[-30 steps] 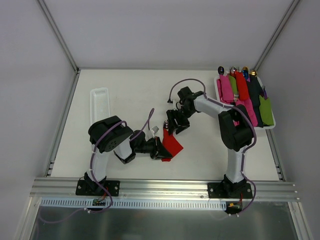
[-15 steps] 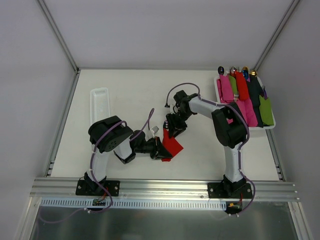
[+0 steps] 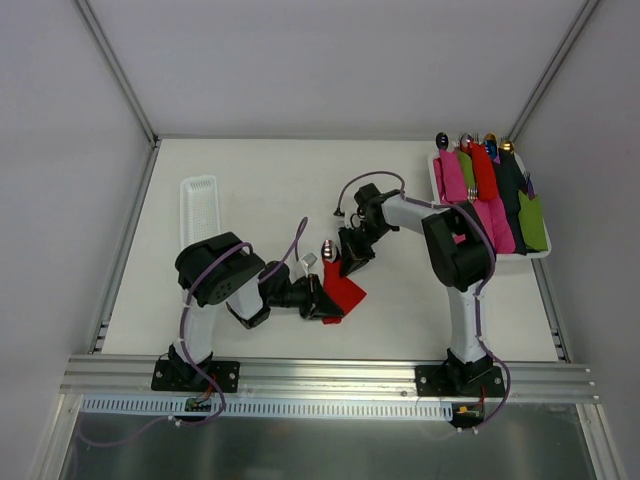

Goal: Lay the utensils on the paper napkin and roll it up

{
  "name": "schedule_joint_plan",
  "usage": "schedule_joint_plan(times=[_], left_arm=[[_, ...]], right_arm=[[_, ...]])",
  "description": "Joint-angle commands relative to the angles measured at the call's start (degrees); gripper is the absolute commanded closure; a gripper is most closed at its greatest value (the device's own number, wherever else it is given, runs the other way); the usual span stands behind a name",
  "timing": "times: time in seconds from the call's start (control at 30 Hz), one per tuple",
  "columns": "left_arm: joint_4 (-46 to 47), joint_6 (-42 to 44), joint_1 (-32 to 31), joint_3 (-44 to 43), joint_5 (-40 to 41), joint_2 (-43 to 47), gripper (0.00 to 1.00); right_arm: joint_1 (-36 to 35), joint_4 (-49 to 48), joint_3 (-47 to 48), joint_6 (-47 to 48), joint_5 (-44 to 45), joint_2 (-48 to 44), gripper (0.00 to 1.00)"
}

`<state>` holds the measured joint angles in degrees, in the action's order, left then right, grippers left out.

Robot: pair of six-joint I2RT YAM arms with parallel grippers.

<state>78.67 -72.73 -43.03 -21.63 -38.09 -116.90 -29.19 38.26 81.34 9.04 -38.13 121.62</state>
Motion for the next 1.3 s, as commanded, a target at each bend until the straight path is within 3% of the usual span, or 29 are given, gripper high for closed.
schedule_joint_plan(times=[0.0, 0.13, 0.27, 0.43, 0.57, 0.7, 0.9, 1.27], left_arm=[[0.16, 2.68, 0.49, 3.08, 4.59, 0.18, 0.82], [-2.81, 5.92, 0.49, 4.05, 6.00, 6.32, 0.67], [-10.01, 10.57, 0.66, 3.79, 7.23, 18.42, 0.54], [-29.75, 16.73, 2.41, 2.12, 11.27, 33.56, 0.48], [-37.60, 19.72, 8.12, 2.29, 10.67, 43.75, 0.42], [-40.17, 21.13, 14.71, 3.52, 7.42, 47.55, 0.37], [-40.01, 22.81, 19.12, 4.05, 4.86, 46.94, 0.37], [-15.68, 18.85, 25.09, 6.60, -7.26, 39.12, 0.36]], right_arm=[[1.24, -4.94, -3.11, 1.33, -2.46, -1.02, 1.00], [2.38, -8.37, -5.40, 1.77, -8.09, -4.01, 1.00], [2.73, -11.10, -6.81, 2.04, -14.32, -6.48, 1.00], [2.82, -14.35, -8.92, 2.47, -16.88, -9.47, 1.00], [3.09, -16.55, -10.23, 2.21, -19.08, -11.49, 1.00], [3.09, -18.04, -11.20, 2.56, -20.05, -12.20, 1.00], [3.17, -17.96, -11.64, 3.62, -21.99, -13.78, 1.00], [3.44, -14.45, -10.33, 6.16, -25.76, -21.95, 1.00]])
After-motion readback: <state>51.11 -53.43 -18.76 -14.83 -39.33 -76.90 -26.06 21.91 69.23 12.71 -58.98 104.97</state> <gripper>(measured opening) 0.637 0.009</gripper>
